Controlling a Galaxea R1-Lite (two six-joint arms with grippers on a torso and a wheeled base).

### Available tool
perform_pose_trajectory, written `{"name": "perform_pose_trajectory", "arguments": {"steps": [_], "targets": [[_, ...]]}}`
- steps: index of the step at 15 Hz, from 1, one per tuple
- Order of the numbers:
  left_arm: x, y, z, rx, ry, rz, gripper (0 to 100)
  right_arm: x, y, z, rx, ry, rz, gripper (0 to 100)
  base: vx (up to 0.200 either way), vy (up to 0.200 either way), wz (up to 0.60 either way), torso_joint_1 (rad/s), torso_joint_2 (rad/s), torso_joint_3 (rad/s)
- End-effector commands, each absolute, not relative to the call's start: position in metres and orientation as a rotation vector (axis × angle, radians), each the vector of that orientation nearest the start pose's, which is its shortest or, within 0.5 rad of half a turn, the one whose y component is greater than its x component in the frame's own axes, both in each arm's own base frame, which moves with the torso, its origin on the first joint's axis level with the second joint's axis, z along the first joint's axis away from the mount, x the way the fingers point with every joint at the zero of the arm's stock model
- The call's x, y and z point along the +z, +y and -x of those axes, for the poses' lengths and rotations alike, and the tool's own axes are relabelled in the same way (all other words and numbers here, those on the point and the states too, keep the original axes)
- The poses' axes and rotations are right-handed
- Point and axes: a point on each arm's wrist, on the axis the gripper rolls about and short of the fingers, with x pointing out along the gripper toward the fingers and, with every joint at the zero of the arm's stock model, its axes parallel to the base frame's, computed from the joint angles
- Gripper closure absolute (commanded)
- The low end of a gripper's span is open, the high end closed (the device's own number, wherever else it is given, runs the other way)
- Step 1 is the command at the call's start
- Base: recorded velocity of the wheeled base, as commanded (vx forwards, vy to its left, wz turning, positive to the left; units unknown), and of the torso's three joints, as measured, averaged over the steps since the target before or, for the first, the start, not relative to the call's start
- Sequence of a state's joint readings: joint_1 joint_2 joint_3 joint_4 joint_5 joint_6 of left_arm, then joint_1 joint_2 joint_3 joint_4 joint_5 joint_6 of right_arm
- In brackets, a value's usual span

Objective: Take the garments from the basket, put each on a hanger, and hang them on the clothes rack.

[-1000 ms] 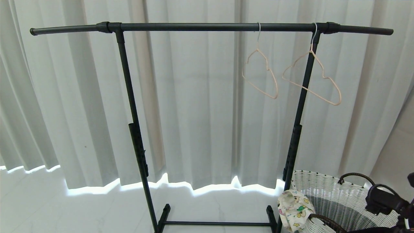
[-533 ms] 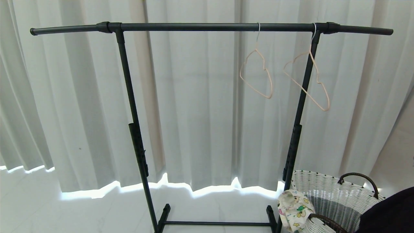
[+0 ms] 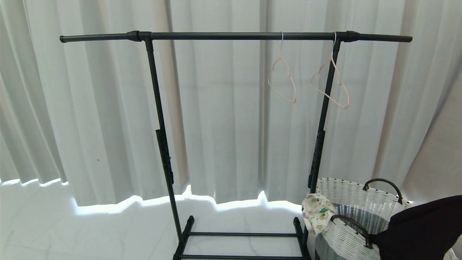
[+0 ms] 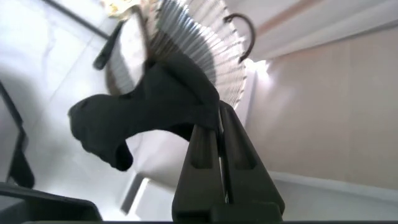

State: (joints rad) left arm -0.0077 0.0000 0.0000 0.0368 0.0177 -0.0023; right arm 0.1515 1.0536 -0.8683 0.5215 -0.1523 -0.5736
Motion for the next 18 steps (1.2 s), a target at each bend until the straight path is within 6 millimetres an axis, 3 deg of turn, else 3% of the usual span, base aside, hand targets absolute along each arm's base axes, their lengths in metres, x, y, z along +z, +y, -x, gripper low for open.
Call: {"name": "perform_pose_trajectory", "arguments": {"steps": [1, 3, 11, 16, 18], "targets": [[0.072, 0.001, 0.023, 0.011, 0.037, 0.001, 0, 0.233, 0.02, -0.119, 0.238, 0.697, 0.653, 100, -0.2, 0.0, 0.0, 0.002, 0.01, 0.002], [0.072, 0.001, 0.023, 0.011, 0.037, 0.001, 0, 0.228, 0.029, -0.127, 0.283, 0.721, 0.631, 100, -0.2, 0.0, 0.0, 0.005, 0.0, 0.002], [0.072, -0.001, 0.023, -0.038, 0.034, -0.13, 0, 0.214, 0.075, -0.166, 0.443, 0.685, 0.651, 100, 0.0, 0.0, 0.0, 0.0, 0.0, 0.0], [0.072, -0.001, 0.023, -0.044, 0.034, -0.131, 0, 0.208, 0.099, -0.176, 0.527, 0.687, 0.689, 100, 0.0, 0.0, 0.0, 0.0, 0.0, 0.0], [0.072, -0.001, 0.023, -0.044, 0.032, -0.133, 0, 0.214, 0.113, -0.18, 0.539, 0.673, 0.636, 100, 0.0, 0.0, 0.0, 0.0, 0.0, 0.0]]}}
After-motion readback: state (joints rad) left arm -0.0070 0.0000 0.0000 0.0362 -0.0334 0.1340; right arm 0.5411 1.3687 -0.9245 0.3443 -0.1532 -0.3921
